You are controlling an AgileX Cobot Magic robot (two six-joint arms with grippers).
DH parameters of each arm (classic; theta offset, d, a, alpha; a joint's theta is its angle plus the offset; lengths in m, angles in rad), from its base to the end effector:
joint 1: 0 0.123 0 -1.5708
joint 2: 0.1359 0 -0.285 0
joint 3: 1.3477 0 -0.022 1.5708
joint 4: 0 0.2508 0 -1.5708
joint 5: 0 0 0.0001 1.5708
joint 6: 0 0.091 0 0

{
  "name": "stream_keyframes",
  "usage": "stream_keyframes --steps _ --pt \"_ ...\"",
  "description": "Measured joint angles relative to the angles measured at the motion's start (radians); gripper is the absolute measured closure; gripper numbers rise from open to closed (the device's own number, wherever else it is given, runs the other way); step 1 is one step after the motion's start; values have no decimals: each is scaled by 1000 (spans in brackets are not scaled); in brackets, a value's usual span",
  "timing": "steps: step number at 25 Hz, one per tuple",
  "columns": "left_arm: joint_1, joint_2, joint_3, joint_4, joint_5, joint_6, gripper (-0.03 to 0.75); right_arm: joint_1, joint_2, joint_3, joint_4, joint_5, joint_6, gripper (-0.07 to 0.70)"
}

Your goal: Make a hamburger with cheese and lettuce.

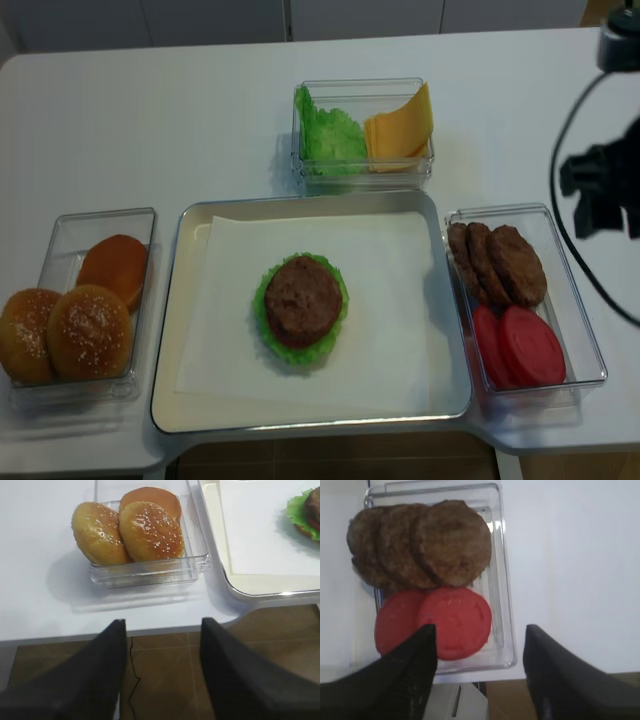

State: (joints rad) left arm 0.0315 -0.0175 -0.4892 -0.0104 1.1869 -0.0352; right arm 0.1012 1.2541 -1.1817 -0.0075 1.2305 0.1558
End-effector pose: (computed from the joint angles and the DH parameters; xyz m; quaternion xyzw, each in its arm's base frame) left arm -0.0120 -0.0013 0.2643 -0.0289 0.8824 -0.0060 0.4696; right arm 0.2296 0.0227 0.3437 0.0263 0.9839 0.0190 0.1756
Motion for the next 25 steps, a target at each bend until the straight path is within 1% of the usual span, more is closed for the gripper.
stream_keyframes --steps 6,13,18,25 --pt "0 0 0 0 0 0 358 0 -272 188 8 13 0 216" --pt "0 0 0 0 0 0 358 0 -617 361 34 26 -1 217" --pt "0 0 0 0 0 0 358 0 -834 438 36 35 -1 217" --pt "0 0 0 0 0 0 358 0 -1042 503 58 43 -45 220"
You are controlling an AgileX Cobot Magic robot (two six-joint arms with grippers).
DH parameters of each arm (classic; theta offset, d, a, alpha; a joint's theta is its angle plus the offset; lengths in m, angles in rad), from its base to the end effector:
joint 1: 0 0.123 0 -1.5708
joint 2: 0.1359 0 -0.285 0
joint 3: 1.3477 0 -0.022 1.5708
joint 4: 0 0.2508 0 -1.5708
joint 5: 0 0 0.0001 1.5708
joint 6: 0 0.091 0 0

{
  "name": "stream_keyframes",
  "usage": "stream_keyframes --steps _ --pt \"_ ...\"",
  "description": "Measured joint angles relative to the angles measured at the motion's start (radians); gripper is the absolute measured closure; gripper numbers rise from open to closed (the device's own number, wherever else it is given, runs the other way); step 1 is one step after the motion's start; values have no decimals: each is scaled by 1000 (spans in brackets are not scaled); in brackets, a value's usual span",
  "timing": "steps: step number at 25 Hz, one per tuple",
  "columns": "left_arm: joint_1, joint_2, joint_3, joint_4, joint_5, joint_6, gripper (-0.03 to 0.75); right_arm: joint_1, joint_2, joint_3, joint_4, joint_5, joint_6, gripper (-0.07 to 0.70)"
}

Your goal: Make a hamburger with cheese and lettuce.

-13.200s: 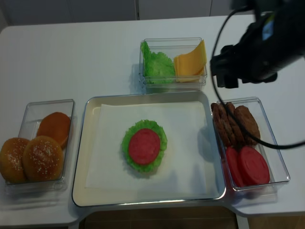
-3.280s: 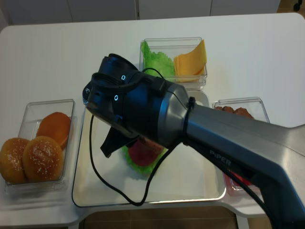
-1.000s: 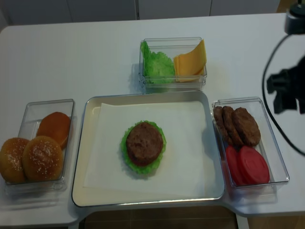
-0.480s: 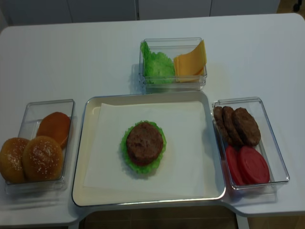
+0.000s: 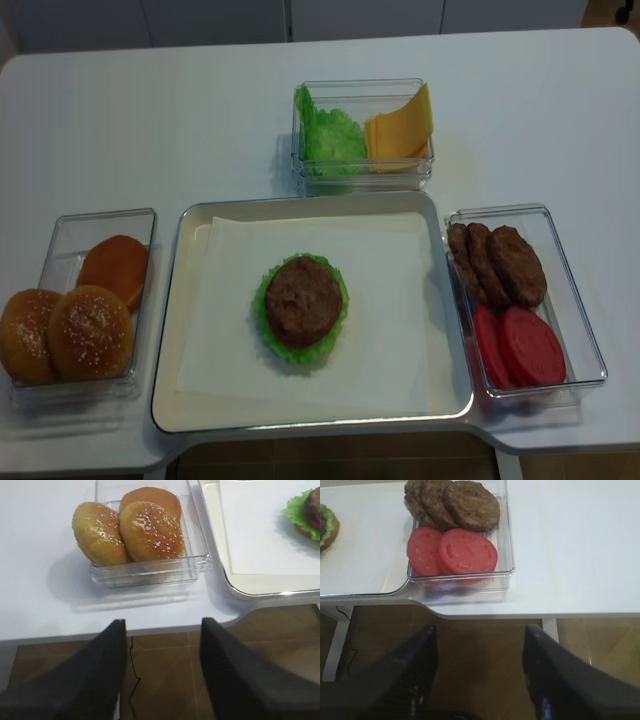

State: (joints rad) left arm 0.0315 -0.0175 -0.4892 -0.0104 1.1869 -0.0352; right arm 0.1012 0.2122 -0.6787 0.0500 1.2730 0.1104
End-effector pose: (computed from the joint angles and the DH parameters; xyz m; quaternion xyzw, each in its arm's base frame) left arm -0.0120 -0.0013 0.2643 -0.0289 0.8824 -0.0060 0.4696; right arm 0.0017 0.0045 0.3109 0.0010 0.9105 0.0683 0.4079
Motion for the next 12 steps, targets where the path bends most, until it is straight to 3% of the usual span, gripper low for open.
stream_keyframes --steps 12 --pt "0 0 0 0 0 0 358 0 -228 141 16 11 -45 247"
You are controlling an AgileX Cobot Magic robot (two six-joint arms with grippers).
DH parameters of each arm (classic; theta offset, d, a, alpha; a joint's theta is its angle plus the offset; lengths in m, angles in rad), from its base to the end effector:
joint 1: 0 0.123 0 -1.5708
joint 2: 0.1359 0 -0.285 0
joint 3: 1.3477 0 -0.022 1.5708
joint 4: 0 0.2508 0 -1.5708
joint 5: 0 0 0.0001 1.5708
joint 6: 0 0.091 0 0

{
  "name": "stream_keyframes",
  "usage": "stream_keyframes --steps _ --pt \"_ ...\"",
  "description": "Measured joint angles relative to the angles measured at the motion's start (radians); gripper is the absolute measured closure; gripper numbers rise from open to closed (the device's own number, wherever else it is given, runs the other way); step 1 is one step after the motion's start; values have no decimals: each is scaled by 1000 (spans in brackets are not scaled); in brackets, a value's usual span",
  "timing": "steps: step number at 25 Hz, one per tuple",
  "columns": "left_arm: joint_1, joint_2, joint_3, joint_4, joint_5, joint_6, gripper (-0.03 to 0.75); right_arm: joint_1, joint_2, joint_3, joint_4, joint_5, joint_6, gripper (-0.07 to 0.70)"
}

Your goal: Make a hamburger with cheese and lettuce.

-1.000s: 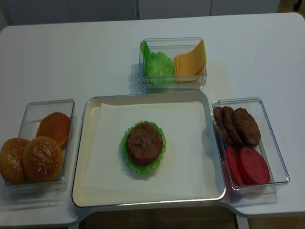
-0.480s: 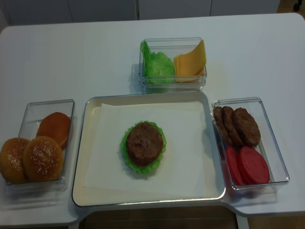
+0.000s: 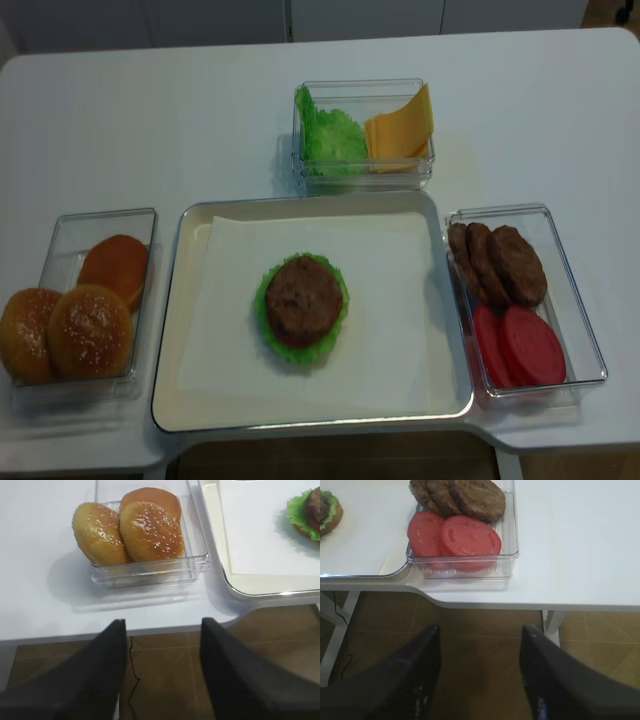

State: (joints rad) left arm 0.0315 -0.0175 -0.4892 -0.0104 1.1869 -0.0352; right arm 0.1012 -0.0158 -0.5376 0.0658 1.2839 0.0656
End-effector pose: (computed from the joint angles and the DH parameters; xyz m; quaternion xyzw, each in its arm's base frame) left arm -0.0120 -0.0013 0.2643 -0.0289 0.8824 -0.0060 0.4696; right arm -0.0228 0.0034 0.2702 -0.0217 0.8937 0.0695 0.4428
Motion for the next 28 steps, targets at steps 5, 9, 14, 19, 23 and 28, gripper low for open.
stream_keyframes --steps 5,9,14,19,23,28 --pt "0 0 0 0 0 0 358 0 -2 11 4 -32 -40 248" --pt "0 0 0 0 0 0 358 0 -2 33 -5 -119 -54 247" --pt "0 0 0 0 0 0 358 0 -2 58 -7 -150 -59 248" --pt "0 0 0 0 0 0 358 0 -2 58 -18 -152 -53 247" --pt "0 0 0 0 0 0 358 0 -2 58 -19 -152 -53 247" --pt "0 0 0 0 0 0 358 0 -2 58 -19 -154 -51 247"
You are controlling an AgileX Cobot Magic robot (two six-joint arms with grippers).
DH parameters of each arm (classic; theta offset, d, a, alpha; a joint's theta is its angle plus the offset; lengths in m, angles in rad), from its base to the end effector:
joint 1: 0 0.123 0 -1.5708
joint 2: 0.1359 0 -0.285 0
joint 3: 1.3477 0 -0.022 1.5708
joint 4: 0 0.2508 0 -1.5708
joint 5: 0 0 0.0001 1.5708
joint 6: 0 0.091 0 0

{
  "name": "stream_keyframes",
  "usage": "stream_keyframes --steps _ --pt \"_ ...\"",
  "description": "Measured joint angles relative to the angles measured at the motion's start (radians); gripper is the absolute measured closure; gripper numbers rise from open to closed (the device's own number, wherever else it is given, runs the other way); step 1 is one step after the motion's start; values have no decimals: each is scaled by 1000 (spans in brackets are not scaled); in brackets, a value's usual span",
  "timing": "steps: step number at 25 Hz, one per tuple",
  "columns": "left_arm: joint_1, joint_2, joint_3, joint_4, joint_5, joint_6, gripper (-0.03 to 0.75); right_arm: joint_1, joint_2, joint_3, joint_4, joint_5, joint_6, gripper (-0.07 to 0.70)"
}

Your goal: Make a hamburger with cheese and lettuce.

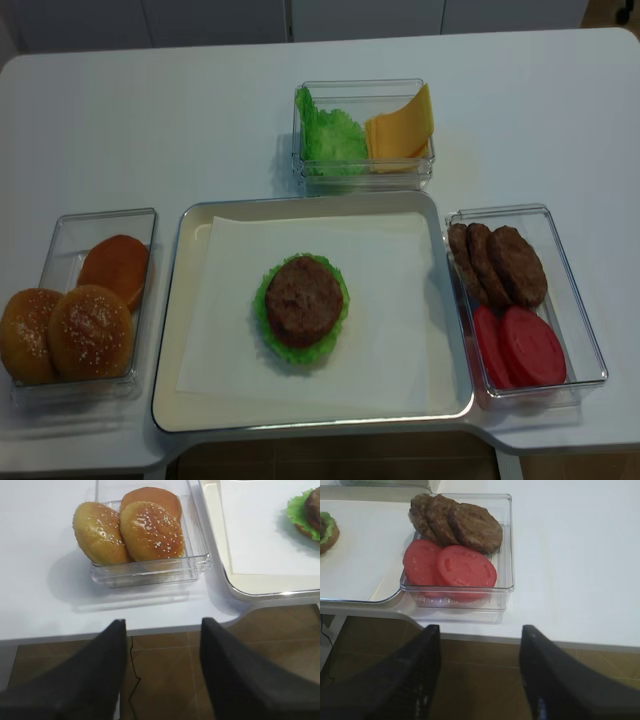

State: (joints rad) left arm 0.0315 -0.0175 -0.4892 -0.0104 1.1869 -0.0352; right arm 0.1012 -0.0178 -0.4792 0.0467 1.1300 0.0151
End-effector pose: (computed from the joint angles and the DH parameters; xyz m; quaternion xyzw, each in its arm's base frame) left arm -0.0120 -0.0013 0.2643 -0.0289 0.8824 -0.0060 0.4696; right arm -0.0086 0.0030 0.2660 -0.0392 0.8704 0.0517 0.4880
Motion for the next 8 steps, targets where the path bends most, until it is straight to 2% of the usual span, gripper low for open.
stream_keyframes --steps 8 --pt "0 0 0 0 0 0 358 0 0 0 0 0 0 247"
